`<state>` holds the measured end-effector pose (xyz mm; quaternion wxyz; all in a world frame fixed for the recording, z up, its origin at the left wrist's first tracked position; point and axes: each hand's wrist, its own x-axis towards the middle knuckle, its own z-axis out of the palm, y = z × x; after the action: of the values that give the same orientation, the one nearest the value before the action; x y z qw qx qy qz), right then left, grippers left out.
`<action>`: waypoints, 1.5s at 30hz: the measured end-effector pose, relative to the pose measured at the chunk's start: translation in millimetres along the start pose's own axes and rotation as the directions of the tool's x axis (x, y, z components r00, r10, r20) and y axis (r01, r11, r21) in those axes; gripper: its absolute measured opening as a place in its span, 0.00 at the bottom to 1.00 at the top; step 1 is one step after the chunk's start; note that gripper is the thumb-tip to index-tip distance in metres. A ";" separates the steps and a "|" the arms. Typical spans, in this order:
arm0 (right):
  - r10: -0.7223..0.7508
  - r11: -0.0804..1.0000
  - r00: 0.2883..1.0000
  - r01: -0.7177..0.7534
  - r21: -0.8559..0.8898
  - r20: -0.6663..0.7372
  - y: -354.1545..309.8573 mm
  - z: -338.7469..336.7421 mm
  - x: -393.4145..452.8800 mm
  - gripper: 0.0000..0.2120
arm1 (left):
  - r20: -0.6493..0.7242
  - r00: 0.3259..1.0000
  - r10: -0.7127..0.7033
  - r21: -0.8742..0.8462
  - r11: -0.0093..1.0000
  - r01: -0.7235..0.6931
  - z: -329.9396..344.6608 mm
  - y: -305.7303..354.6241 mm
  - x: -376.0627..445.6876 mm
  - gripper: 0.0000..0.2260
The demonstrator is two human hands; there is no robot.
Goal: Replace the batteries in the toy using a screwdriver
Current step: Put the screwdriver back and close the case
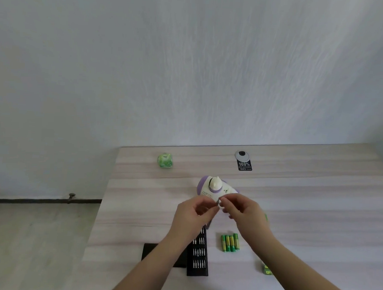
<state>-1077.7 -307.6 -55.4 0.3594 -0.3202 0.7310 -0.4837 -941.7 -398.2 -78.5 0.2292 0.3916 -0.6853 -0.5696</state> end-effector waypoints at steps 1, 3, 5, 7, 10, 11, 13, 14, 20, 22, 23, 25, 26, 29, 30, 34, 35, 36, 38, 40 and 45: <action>-0.012 1.000 1.000 0.012 -0.024 0.014 -0.2 2.5 -0.2 0.03 | 0.010 1.000 0.023 0.033 0.999 -0.024 -0.8 -1.7 -2.3 0.04; -0.021 0.996 1.000 0.022 -0.090 0.020 1.8 8.2 -1.0 0.01 | 0.025 0.998 0.057 0.078 0.995 -0.059 -4.0 -2.5 -6.7 0.04; -0.012 0.991 1.000 0.014 -0.134 0.015 4.4 15.0 -1.6 0.01 | 0.037 0.997 0.069 0.118 0.990 -0.073 -9.4 -4.7 -9.6 0.04; 0.008 0.987 1.000 -0.004 -0.160 0.027 5.6 20.3 -0.7 0.03 | 0.049 0.996 0.073 0.177 0.981 -0.081 -14.1 -8.3 -10.9 0.06; 0.041 0.985 0.998 -0.032 -0.170 0.047 5.9 29.3 2.5 0.05 | 0.045 0.997 0.059 0.248 0.966 -0.068 -19.3 -19.0 -10.9 0.04; 0.049 0.987 0.998 -0.041 -0.154 0.048 7.0 32.8 3.5 0.05 | 0.044 0.998 0.055 0.259 0.964 -0.064 -20.7 -23.1 -10.9 0.02; 0.056 0.992 0.998 -0.052 -0.117 0.031 8.6 37.5 5.9 0.05 | 0.048 0.998 0.031 0.300 0.953 -0.044 -22.6 -31.9 -11.3 0.03; 0.059 0.993 0.998 -0.057 -0.101 0.021 9.5 39.1 7.6 0.05 | 0.040 0.999 0.004 0.305 0.952 -0.016 -23.5 -37.4 -12.5 0.04; 0.100 0.992 0.990 -0.092 -0.083 0.099 22.3 44.6 12.1 0.03 | -0.055 0.973 -0.224 0.180 0.956 0.230 -31.2 -85.2 -23.2 0.02; 0.148 0.983 0.980 -0.131 -0.126 0.137 35.7 47.1 12.3 0.03 | -0.060 0.953 -0.298 0.159 0.940 0.304 -32.6 -98.7 -24.7 0.02; 0.173 0.976 0.972 -0.148 -0.161 0.157 42.8 48.3 11.9 0.03 | -0.062 0.940 -0.335 0.150 0.928 0.341 -32.7 -105.9 -25.2 0.03; 0.228 0.960 0.956 -0.190 -0.204 0.184 59.3 52.0 11.5 0.04 | -0.055 0.911 -0.408 0.137 0.901 0.412 -31.9 -120.8 -27.8 0.04; 0.255 0.950 0.949 -0.209 -0.233 0.188 67.7 54.1 12.0 0.04 | -0.046 0.897 -0.439 0.118 0.890 0.441 -30.8 -127.3 -29.2 0.03; 0.320 0.911 0.927 -0.245 -0.333 0.193 90.8 61.0 15.1 0.04 | -0.040 0.862 -0.505 0.032 0.862 0.506 -26.8 -136.3 -33.9 0.01; 0.340 0.900 0.919 -0.257 -0.353 0.199 96.6 63.1 16.1 0.03 | -0.038 0.854 -0.519 0.004 0.854 0.520 -25.7 -137.0 -35.1 0.01; 0.344 0.877 0.913 -0.229 -0.423 0.219 109.2 71.1 20.1 0.03 | -0.035 0.847 -0.530 -0.014 0.848 0.530 -22.5 -140.2 -35.4 0.01; 0.338 0.873 0.915 -0.217 -0.437 0.221 110.1 72.9 21.3 0.03 | -0.032 0.852 -0.523 0.024 0.851 0.524 -21.4 -141.4 -34.7 0.02; 0.336 0.865 0.915 -0.206 -0.457 0.224 110.0 74.5 22.2 0.02 | -0.028 0.858 -0.513 0.060 0.856 0.514 -20.0 -142.6 -34.2 0.02; 0.335 0.847 0.913 -0.183 -0.498 0.234 111.3 77.2 24.8 0.01 | -0.032 0.872 -0.488 0.119 0.865 0.488 -15.7 -145.3 -32.2 0.02; 0.343 0.830 0.907 -0.171 -0.531 0.244 112.3 79.0 27.1 0.02 | -0.043 0.887 -0.460 0.186 0.868 0.460 -11.1 -146.9 -30.3 0.03; 0.383 0.782 0.891 -0.171 -0.599 0.245 117.6 78.9 28.6 0.06 | -0.095 0.902 -0.422 0.307 0.849 0.429 -0.2 -148.2 -25.8 0.04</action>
<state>-1041.3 -330.1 -193.5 0.4423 -0.3801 0.8031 -0.1217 -885.5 -384.3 -217.3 0.0389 0.5722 -0.6621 -0.4824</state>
